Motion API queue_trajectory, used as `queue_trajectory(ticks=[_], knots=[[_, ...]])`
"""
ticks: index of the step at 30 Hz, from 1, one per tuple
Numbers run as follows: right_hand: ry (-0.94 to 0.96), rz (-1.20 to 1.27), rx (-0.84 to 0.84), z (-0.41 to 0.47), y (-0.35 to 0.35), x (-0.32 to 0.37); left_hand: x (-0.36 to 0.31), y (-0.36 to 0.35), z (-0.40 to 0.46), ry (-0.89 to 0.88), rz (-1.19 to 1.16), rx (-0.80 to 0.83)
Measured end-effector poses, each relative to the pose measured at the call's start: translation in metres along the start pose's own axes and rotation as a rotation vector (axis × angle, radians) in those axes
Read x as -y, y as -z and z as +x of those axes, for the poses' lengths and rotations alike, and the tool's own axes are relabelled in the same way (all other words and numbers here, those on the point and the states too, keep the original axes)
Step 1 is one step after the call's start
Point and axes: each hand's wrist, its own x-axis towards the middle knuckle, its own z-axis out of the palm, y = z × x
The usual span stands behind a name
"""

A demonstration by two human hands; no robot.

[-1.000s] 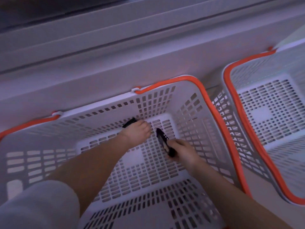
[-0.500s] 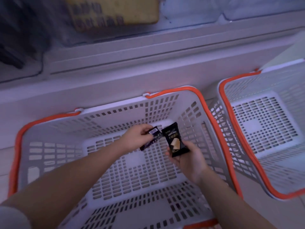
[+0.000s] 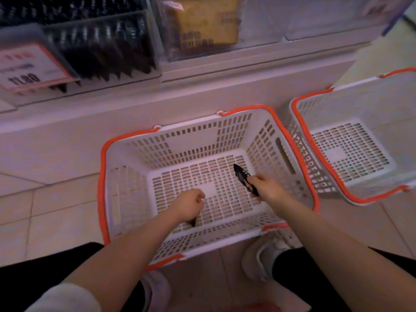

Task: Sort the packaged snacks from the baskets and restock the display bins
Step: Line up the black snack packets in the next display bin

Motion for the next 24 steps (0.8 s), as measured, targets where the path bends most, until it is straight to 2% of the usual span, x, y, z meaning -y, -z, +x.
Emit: queue_trajectory(ticks=[3, 8, 13, 19, 22, 24], knots=[[0.073, -0.206, 0.014, 0.002, 0.013, -0.006, 0.003, -0.017, 0.010, -0.025, 0.190, 0.056], [0.051, -0.331, 0.168, 0.030, 0.011, -0.008, 0.025, -0.028, 0.039, 0.093, 0.405, 0.120], [-0.009, -0.408, 0.293, 0.070, -0.017, -0.008, 0.075, -0.039, 0.049, 0.076, 0.697, 0.232], [-0.105, -0.374, 0.376, 0.098, -0.052, -0.006, 0.112, -0.055, 0.056, -0.016, 0.856, 0.173], [-0.149, -0.280, 0.372, 0.102, -0.056, -0.008, 0.118, -0.057, 0.064, -0.081, 0.940, 0.137], [-0.203, -0.167, 0.351, 0.102, -0.055, -0.008, 0.116, -0.055, 0.070, -0.062, 0.885, 0.128]])
